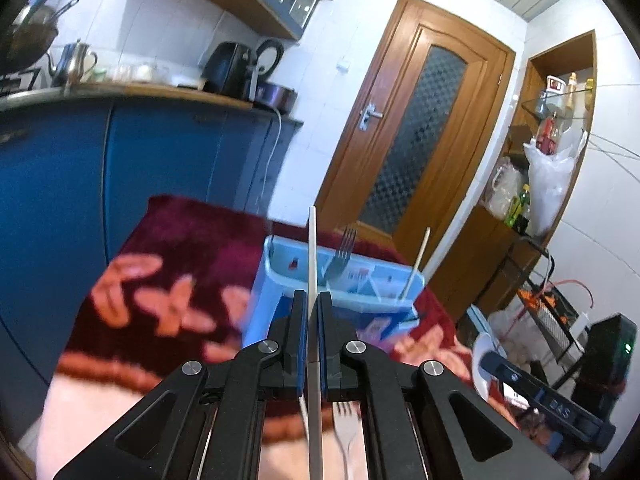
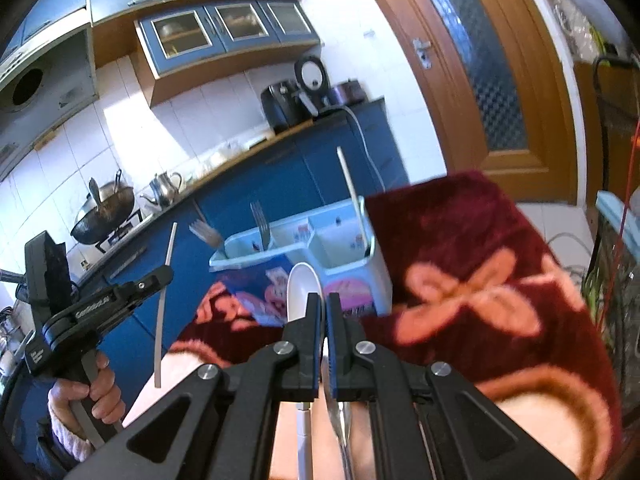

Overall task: Organize utensils
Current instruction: 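Carry the chopstick and spoon to the caddy and lower them in with both tools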

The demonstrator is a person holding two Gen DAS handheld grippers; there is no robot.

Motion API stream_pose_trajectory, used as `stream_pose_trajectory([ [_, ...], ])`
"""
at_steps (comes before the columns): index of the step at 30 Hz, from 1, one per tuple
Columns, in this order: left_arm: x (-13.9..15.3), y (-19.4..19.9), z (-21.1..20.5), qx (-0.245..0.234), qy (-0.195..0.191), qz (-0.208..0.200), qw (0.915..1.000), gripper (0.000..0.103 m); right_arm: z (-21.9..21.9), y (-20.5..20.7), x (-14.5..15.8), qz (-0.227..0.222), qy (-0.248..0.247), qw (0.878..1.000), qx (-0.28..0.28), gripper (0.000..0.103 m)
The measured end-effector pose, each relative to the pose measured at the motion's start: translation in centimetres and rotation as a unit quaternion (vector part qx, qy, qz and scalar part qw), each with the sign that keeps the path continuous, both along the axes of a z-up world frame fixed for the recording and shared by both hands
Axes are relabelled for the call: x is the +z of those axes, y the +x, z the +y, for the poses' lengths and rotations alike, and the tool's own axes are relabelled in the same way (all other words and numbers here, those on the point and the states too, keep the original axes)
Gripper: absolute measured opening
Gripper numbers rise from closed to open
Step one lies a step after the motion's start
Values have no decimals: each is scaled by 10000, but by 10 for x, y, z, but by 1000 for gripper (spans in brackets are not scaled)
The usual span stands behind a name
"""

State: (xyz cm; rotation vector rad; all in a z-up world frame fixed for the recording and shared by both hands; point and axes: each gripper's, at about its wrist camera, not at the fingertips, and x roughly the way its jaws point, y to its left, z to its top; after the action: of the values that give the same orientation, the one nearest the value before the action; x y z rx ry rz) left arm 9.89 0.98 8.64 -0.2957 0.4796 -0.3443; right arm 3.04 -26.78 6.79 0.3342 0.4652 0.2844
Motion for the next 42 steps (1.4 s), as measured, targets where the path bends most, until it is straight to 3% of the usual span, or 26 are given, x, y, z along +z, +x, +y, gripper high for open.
stream_pose_trajectory([
  [15,42,56,-23,468,68,-1184,9918,4,6,39,45,-923,-448,9944,-255,4],
  [30,30,86,-36,1241,322,-1863,9741,5,15,95,53,-1507,-422,9860,-570,4],
  [36,15,85,-45,1434,533,-2004,9677,5,21,111,45,-1873,-745,9744,-1000,4],
  [42,9,81,-51,1464,689,-2134,9635,5,31,122,31,-2159,-1023,9654,-1047,4],
])
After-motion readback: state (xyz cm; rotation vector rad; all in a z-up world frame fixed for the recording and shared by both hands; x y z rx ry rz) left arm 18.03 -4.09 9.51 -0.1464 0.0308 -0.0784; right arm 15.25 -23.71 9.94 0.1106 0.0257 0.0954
